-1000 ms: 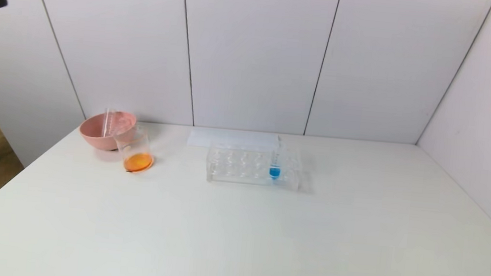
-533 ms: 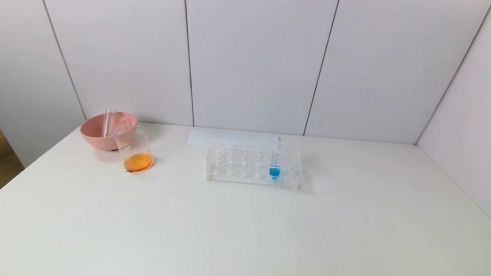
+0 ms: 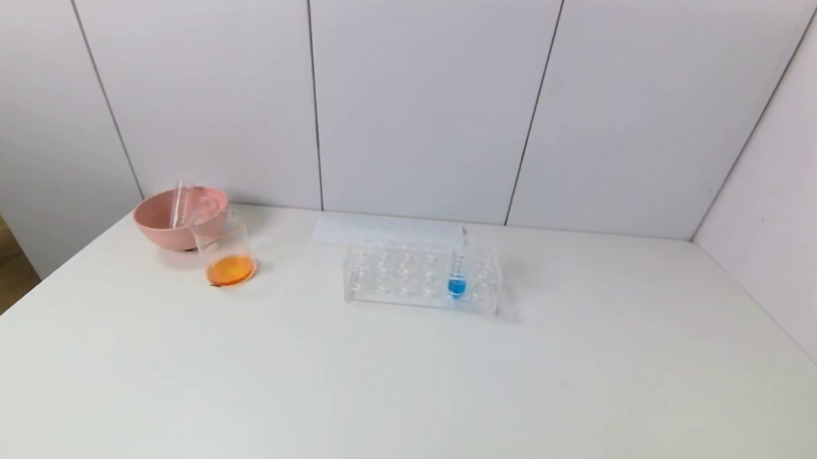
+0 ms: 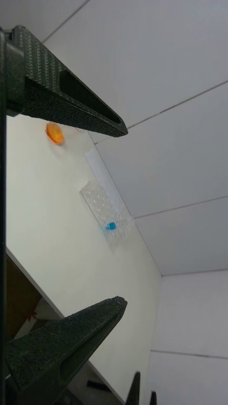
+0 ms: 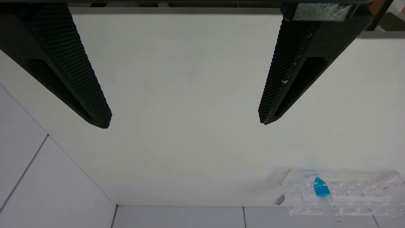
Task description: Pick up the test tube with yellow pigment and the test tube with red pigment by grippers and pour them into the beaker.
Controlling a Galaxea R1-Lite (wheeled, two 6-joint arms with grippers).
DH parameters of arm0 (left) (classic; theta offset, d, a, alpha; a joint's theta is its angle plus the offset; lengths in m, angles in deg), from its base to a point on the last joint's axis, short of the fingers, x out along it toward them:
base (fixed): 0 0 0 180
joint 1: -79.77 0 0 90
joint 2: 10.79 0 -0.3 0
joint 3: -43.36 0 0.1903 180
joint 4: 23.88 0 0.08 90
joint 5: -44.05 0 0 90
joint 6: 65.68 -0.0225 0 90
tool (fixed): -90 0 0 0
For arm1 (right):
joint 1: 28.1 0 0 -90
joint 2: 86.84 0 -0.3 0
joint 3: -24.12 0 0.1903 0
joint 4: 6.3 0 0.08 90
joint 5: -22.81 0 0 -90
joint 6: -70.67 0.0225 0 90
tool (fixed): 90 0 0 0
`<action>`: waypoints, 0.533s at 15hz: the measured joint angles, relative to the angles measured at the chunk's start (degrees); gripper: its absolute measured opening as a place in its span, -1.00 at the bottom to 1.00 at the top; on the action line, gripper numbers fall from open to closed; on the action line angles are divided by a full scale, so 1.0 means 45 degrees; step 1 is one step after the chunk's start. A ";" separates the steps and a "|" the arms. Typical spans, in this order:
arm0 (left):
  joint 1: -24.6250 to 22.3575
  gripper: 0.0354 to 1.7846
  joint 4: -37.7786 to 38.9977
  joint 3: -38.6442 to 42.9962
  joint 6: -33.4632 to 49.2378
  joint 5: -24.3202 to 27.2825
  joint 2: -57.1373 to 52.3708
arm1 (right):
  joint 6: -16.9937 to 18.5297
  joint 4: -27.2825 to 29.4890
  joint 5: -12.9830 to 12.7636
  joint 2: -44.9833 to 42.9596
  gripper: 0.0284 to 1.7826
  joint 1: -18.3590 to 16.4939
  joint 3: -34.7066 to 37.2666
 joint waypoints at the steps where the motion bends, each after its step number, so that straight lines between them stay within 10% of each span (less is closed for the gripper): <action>1: 0.0030 0.98 0.0531 0.1097 -0.0580 -0.0642 -0.0561 | 0.0005 0.0000 0.0005 0.0000 0.91 0.0000 0.0000; 8: 0.0195 0.98 0.9552 1.0311 -0.2099 -0.3156 -0.2985 | 0.0005 0.0000 0.0005 0.0000 0.91 0.0000 0.0000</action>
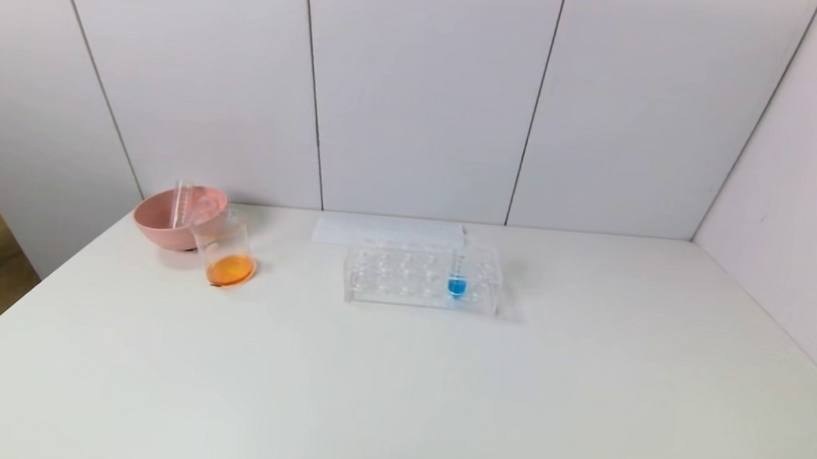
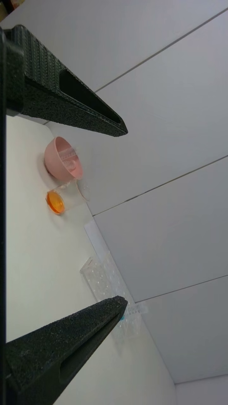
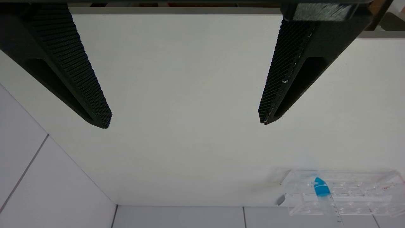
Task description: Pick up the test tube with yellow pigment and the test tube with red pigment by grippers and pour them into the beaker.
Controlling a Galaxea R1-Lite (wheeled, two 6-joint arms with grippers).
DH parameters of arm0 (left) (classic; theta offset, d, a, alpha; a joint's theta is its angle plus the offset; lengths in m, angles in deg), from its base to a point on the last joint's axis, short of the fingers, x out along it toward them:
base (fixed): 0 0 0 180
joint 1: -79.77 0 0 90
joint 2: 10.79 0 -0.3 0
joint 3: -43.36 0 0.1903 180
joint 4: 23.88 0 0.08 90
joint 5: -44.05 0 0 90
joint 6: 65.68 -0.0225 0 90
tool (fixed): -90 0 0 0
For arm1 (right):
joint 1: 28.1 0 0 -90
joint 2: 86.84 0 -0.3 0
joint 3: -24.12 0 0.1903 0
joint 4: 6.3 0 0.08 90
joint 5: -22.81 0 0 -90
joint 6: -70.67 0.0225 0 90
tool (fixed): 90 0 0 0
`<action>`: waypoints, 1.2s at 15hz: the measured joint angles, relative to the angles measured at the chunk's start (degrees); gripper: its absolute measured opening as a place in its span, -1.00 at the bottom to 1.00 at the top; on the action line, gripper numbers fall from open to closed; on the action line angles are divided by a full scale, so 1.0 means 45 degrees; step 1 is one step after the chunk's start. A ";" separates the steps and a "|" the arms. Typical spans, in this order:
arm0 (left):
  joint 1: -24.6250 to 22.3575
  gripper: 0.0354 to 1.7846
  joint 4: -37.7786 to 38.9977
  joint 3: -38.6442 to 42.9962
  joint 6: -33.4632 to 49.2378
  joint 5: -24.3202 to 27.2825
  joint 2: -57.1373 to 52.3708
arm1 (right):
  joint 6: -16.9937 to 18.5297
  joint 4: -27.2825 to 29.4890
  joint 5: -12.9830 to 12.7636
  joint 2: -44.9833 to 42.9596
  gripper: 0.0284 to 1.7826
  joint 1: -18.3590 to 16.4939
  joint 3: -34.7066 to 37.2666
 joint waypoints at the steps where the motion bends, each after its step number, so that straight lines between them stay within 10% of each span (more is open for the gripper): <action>1: 0.0024 0.98 0.1281 0.1165 0.0005 -0.0073 -0.0133 | 0.0000 0.0000 0.0000 0.0000 0.91 0.0000 0.0000; 18: 0.0043 0.98 -0.3855 0.2652 0.2546 -0.3776 -0.0396 | 0.0000 0.0000 0.0000 0.0000 0.91 0.0000 0.0000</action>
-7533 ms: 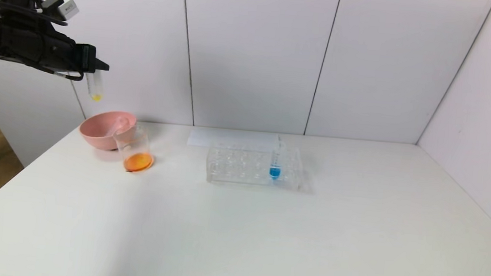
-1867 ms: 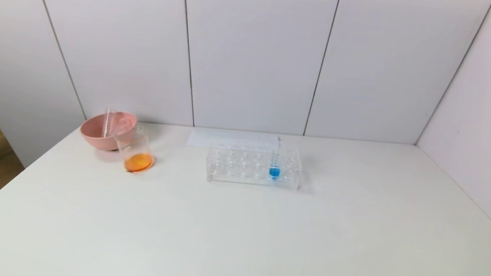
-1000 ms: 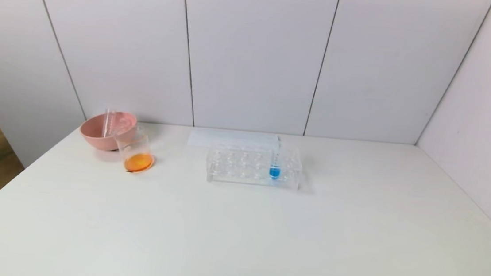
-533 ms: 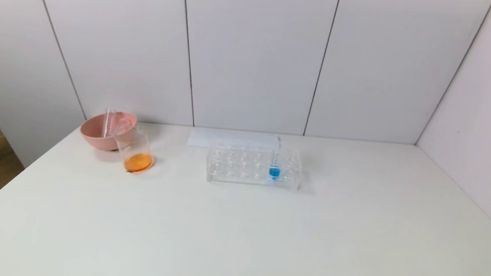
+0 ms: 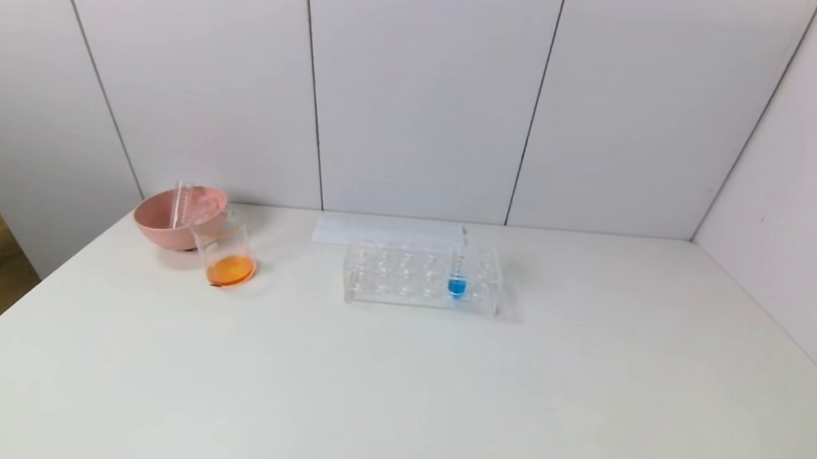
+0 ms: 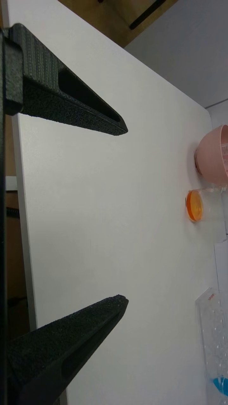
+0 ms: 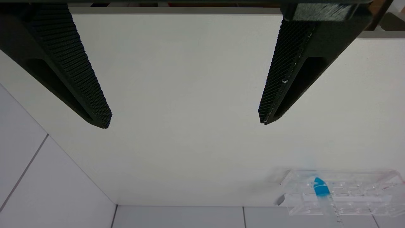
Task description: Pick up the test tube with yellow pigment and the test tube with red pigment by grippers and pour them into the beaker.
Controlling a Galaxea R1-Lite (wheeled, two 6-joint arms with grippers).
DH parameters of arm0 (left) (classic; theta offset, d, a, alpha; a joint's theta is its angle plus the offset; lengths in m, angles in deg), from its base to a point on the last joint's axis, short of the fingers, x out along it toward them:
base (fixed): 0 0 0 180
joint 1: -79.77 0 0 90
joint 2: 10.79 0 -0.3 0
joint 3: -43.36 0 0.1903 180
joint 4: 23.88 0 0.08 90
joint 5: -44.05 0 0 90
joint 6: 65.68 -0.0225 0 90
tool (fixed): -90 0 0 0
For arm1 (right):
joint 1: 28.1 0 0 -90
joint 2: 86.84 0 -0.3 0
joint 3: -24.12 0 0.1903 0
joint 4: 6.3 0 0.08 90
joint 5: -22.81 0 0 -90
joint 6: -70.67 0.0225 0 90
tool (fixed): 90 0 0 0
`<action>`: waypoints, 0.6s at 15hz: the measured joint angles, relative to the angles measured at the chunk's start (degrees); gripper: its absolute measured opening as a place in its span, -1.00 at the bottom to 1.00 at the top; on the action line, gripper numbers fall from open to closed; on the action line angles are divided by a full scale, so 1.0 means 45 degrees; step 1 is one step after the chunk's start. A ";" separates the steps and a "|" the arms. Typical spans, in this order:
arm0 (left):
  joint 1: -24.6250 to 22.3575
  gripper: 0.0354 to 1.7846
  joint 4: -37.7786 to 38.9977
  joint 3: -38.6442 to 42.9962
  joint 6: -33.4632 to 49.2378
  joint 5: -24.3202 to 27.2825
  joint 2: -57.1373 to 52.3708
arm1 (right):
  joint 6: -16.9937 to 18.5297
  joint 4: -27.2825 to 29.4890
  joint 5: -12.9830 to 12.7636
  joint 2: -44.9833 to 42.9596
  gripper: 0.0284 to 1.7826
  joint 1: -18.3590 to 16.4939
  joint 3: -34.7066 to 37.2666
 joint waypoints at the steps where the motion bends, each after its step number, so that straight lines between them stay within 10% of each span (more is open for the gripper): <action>1: 0.0000 0.98 0.0011 -0.0005 0.0406 -0.0154 0.0005 | -0.0005 0.0000 -0.0005 0.0000 0.91 0.0000 0.0000; 9: 0.0016 0.98 0.0377 0.0079 0.1132 -0.0498 0.0005 | 0.0000 0.0000 0.0000 0.0000 0.91 0.0000 0.0000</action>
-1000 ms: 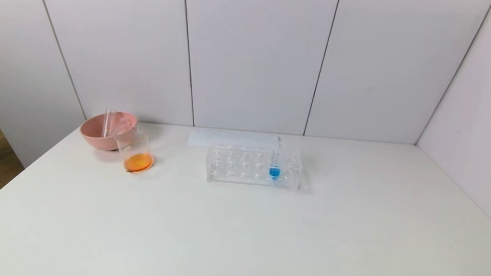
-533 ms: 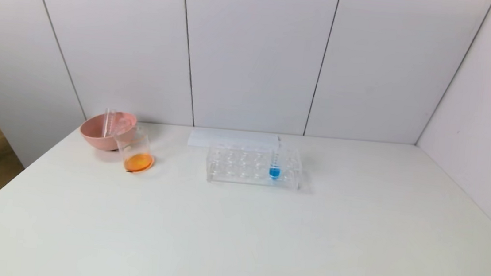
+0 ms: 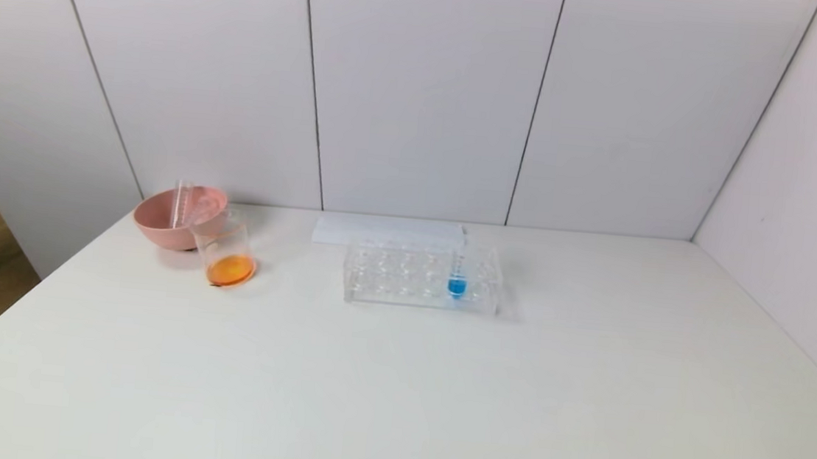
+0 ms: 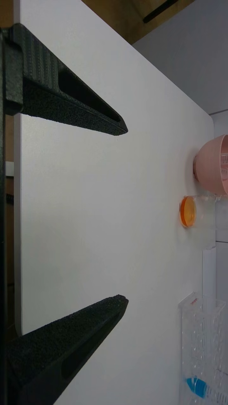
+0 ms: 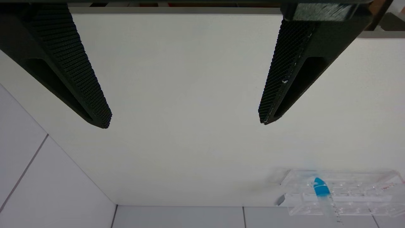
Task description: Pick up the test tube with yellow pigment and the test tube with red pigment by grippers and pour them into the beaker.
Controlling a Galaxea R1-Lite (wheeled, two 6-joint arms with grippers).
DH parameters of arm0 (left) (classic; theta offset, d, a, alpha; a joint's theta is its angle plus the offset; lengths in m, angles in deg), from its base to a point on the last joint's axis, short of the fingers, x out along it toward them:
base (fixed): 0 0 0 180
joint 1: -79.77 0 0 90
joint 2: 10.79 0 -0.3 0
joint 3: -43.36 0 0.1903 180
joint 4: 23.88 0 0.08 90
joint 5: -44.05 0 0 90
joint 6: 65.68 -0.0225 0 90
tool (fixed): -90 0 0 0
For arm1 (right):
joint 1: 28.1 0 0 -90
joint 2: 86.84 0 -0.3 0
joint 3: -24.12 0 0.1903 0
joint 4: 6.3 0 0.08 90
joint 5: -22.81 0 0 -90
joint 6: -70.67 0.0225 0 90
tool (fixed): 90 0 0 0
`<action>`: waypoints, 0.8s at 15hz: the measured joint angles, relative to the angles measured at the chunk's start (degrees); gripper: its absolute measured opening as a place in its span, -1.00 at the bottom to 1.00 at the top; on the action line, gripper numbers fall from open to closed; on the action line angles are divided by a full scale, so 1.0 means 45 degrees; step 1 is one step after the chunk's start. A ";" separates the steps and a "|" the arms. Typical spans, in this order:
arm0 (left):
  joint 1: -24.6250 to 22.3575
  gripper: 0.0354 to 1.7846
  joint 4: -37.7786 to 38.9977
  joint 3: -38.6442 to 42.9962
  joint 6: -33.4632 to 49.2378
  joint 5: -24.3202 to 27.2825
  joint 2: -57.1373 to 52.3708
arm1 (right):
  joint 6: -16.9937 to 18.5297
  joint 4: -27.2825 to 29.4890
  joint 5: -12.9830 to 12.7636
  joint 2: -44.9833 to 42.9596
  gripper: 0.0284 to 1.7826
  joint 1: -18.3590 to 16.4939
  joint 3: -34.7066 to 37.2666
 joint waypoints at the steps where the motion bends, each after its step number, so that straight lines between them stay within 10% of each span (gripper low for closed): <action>1: 0.0000 0.98 -0.0005 0.0005 0.0000 0.0000 0.0000 | 0.0000 0.0000 0.0000 0.0000 0.91 0.0000 0.0000; 12: 0.0000 0.98 -0.0005 0.0005 0.0005 0.0005 0.0005 | -0.0011 0.0000 -0.0005 0.0000 0.91 0.0011 0.0000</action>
